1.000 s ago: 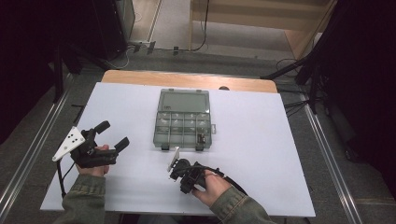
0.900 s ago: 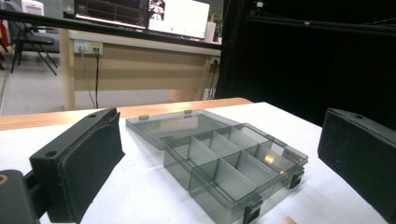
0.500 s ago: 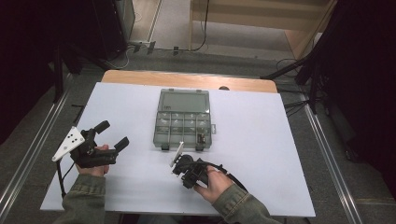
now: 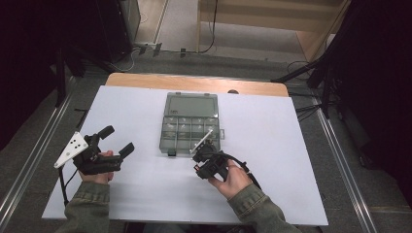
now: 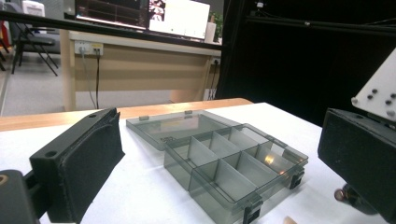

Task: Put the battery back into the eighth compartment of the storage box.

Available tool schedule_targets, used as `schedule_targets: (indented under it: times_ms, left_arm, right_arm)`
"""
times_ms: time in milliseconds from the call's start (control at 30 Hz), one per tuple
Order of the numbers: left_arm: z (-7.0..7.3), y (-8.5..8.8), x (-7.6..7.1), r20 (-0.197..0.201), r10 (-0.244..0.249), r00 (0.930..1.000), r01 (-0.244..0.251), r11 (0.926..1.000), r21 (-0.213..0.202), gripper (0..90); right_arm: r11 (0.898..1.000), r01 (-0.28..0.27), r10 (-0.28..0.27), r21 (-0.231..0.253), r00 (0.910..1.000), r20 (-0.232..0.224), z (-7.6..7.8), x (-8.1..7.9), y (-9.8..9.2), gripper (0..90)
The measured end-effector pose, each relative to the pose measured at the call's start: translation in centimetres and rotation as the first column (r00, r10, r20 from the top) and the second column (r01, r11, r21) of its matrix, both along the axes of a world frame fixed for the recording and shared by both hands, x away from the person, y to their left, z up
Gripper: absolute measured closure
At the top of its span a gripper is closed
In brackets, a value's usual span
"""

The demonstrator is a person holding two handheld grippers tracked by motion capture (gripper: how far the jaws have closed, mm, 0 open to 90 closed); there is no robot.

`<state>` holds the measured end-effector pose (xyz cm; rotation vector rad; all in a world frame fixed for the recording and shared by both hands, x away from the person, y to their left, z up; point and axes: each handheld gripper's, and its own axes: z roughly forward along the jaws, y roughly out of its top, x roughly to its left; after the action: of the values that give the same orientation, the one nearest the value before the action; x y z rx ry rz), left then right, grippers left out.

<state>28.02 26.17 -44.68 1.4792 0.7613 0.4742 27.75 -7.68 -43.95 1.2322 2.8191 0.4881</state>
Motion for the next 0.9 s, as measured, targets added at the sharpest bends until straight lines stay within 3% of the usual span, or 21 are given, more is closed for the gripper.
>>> schedule_targets:
  times_ms: [400, 700, 900]
  left_arm:
    - [0.0, 0.0, 0.0, -0.002, -0.001, 1.0000, 0.001, 1.0000, 0.000, 0.0]
    - [-0.1, -0.1, 0.0, -0.002, -0.002, 1.0000, 0.002, 1.0000, 0.001, 0.0]
    - [-0.1, -0.1, 0.0, -0.002, -0.003, 1.0000, 0.003, 1.0000, 0.002, 0.0]
  right_arm:
    - [0.989, 0.087, -0.090, 0.119, 0.9955, 0.028, 1.0, 1.5, -2.3, 77.7]
    - [0.968, 0.144, -0.149, 0.206, 0.9887, 0.013, 1.2, 2.5, -3.7, 77.7]
    - [0.944, 0.185, -0.194, 0.272, 0.9809, 0.006, 1.5, 3.1, -4.7, 77.7]
